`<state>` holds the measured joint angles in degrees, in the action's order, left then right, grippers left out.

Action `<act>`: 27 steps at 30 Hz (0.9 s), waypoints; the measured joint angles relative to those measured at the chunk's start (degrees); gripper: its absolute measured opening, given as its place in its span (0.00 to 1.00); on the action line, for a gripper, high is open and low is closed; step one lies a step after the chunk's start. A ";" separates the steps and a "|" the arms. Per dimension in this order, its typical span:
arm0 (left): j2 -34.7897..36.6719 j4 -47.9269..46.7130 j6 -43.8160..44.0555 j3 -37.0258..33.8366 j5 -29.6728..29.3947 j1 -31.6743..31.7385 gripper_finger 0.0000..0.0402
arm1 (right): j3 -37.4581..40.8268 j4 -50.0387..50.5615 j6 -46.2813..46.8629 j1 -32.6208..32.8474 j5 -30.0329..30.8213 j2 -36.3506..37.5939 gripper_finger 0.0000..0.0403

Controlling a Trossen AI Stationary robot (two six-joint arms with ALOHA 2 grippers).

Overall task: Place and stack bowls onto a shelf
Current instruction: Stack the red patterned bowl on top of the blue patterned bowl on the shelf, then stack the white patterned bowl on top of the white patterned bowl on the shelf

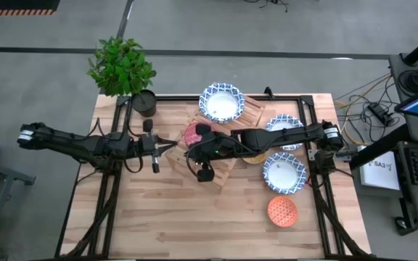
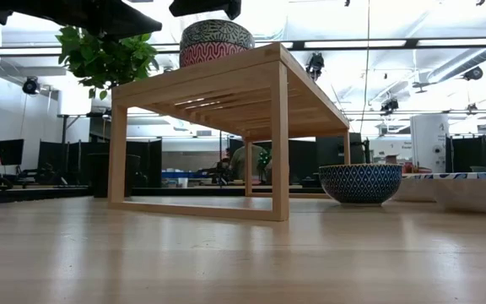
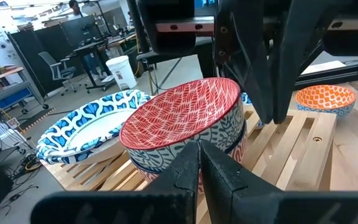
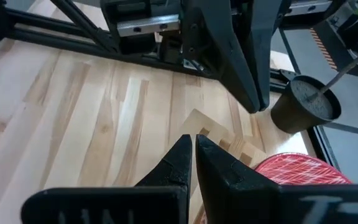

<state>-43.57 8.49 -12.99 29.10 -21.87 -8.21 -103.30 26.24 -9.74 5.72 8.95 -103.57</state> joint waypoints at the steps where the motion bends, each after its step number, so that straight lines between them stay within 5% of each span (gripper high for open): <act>1: 0.00 0.00 0.00 0.00 0.00 0.00 0.00 | 0.22 0.02 0.01 0.03 -0.01 0.00 0.03; 12: -0.03 0.00 0.20 0.00 0.00 0.00 0.00 | 0.45 3.82 3.36 6.15 0.04 6.55 0.03; 17: -0.07 0.04 0.20 0.00 0.00 0.00 0.00 | 2.15 11.55 11.91 8.92 -0.01 11.34 0.03; 27: -0.07 0.05 0.22 0.00 -0.02 0.00 0.00 | 22.53 13.91 34.62 11.86 2.93 25.29 0.03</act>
<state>-43.64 8.55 -12.78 29.10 -21.89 -8.21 -80.77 40.15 24.89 17.58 11.88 -78.27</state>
